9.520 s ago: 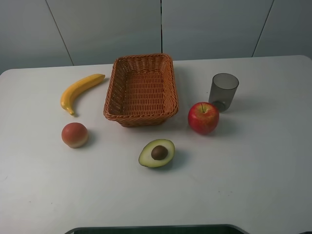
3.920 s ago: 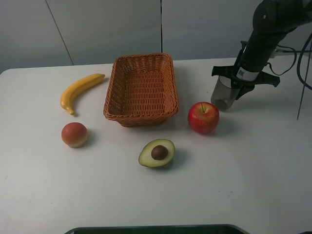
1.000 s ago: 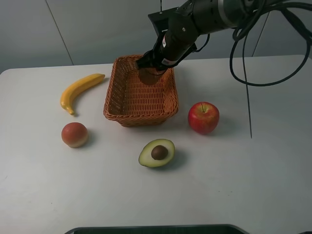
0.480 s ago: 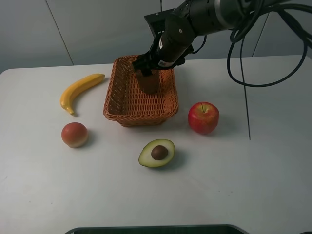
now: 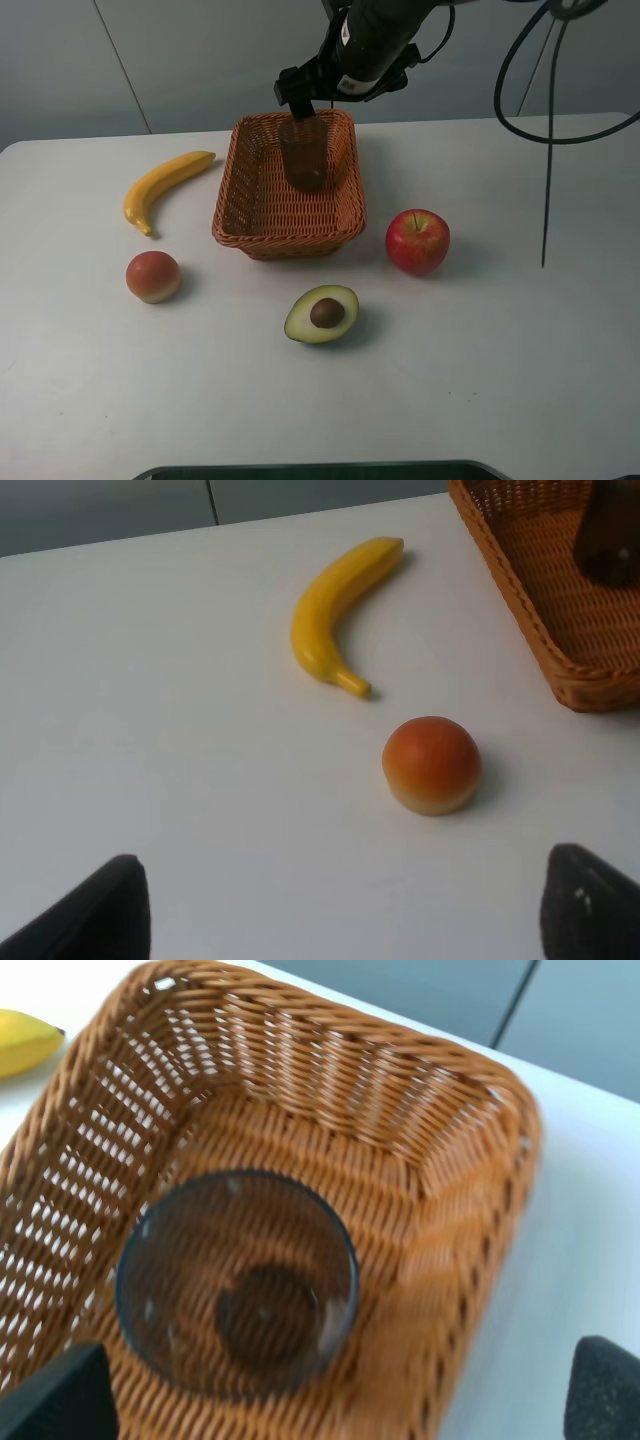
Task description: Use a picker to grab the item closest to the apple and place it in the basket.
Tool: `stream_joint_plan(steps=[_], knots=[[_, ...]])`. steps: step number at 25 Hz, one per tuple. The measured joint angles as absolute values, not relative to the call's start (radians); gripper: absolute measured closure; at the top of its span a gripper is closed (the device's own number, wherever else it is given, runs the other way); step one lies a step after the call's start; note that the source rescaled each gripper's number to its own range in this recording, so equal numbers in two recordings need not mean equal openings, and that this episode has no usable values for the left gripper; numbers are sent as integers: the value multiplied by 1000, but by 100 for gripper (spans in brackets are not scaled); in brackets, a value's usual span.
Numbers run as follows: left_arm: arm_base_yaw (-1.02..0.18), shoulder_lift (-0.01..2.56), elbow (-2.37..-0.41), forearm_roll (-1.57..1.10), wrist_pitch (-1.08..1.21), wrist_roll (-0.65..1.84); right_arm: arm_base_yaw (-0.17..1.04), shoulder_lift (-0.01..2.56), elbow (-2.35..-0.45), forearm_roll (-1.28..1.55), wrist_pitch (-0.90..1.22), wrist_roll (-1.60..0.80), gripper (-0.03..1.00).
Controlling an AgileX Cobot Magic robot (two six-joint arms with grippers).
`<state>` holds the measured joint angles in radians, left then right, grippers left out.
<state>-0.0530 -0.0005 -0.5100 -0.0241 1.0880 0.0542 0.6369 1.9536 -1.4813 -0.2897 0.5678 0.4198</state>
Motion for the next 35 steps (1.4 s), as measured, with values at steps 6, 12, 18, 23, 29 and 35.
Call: stream_joint_plan(steps=[6, 12, 18, 23, 29, 35], knots=[[-53, -1, -510, -24, 1088, 54, 637, 1817, -1395, -223, 671, 384, 0], [-53, -1, -510, -24, 1088, 54, 557, 1631, -1204, -100, 689, 303, -3], [-53, -1, -510, -24, 1088, 54, 363, 1387, -993, -56, 738, 235, -3], [-53, -1, -510, -24, 1088, 54, 173, 1173, -858, -39, 803, 164, -3], [-53, -1, -510, -24, 1088, 56, 68, 922, -783, -12, 840, 118, -3], [-53, -1, -510, -24, 1088, 56, 68, 716, -775, -11, 953, 88, -3]])
